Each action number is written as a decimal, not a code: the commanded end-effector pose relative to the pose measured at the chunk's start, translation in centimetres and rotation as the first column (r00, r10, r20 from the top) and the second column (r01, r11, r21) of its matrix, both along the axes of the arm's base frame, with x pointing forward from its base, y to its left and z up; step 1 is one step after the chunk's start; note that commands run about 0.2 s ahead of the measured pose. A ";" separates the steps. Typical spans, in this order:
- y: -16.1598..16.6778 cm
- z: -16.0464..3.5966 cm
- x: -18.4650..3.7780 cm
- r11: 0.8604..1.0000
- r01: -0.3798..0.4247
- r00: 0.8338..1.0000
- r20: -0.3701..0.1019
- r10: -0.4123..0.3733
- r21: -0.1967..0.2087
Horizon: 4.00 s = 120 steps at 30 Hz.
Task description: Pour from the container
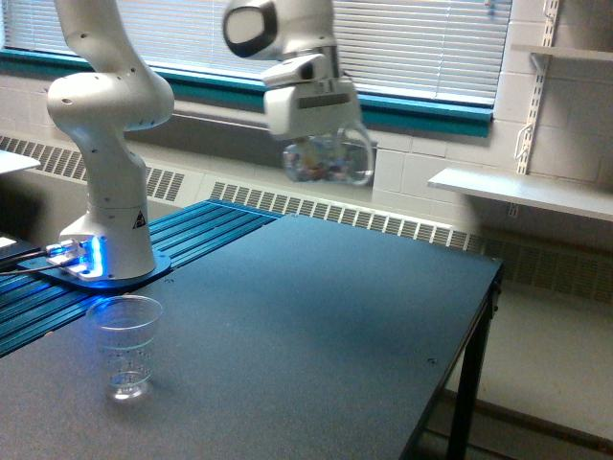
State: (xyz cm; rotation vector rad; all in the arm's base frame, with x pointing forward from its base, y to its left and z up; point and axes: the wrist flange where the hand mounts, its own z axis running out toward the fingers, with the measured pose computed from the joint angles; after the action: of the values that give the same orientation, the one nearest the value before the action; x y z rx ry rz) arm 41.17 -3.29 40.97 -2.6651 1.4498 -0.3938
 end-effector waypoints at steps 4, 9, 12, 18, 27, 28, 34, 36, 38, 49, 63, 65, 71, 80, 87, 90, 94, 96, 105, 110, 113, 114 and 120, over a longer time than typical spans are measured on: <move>-3.3 -0.3 -4.5 0.980 0.200 0.979 -0.039 -0.199 0.018; -4.5 -1.1 -6.8 0.966 0.258 0.964 -0.074 -0.255 0.034; -5.2 -1.8 -8.2 0.960 0.279 0.956 -0.101 -0.274 0.037; -6.9 -3.0 -10.8 0.944 0.328 0.937 -0.139 -0.320 0.040; -9.7 -3.9 -14.5 0.891 0.451 0.883 -0.170 -0.437 0.052; -10.0 -3.9 -14.9 0.883 0.466 0.876 -0.170 -0.452 0.053; -12.4 -4.0 -17.1 0.841 0.538 0.835 -0.175 -0.522 0.056; -13.2 -4.0 -17.7 0.825 0.562 0.819 -0.178 -0.546 0.055; -14.0 -4.0 -18.4 0.812 0.581 0.805 -0.181 -0.564 0.054; -17.2 -4.4 -19.8 0.758 0.650 0.750 -0.212 -0.626 0.062; -18.1 -7.1 -16.3 0.784 0.608 0.780 -0.277 -0.562 0.122; -18.2 -7.3 -16.1 0.781 0.611 0.778 -0.277 -0.563 0.130; -18.7 -8.0 -15.8 0.770 0.623 0.769 -0.292 -0.569 0.140; -19.8 -8.1 -15.4 0.760 0.632 0.763 -0.296 -0.575 0.152; -21.0 -8.0 -15.2 0.741 0.653 0.747 -0.294 -0.596 0.157; -21.2 -8.0 -15.1 0.731 0.663 0.740 -0.294 -0.605 0.164; -21.2 -8.1 -14.9 0.722 0.670 0.735 -0.294 -0.611 0.176; -21.1 -8.2 -14.7 0.716 0.673 0.733 -0.295 -0.613 0.185; -20.1 -8.5 -14.1 0.701 0.679 0.728 -0.318 -0.607 0.216; -20.0 -8.6 -14.3 0.688 0.691 0.717 -0.334 -0.612 0.223; -20.1 -8.7 -14.7 0.674 0.703 0.705 -0.341 -0.621 0.226; -20.1 -8.8 -14.8 0.669 0.708 0.701 -0.345 -0.624 0.228; -20.5 -8.7 -15.7 0.644 0.731 0.677 -0.353 -0.645 0.224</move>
State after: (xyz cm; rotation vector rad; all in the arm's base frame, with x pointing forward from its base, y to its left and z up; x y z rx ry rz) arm 26.21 -23.41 32.09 -1.8695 2.3125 0.1640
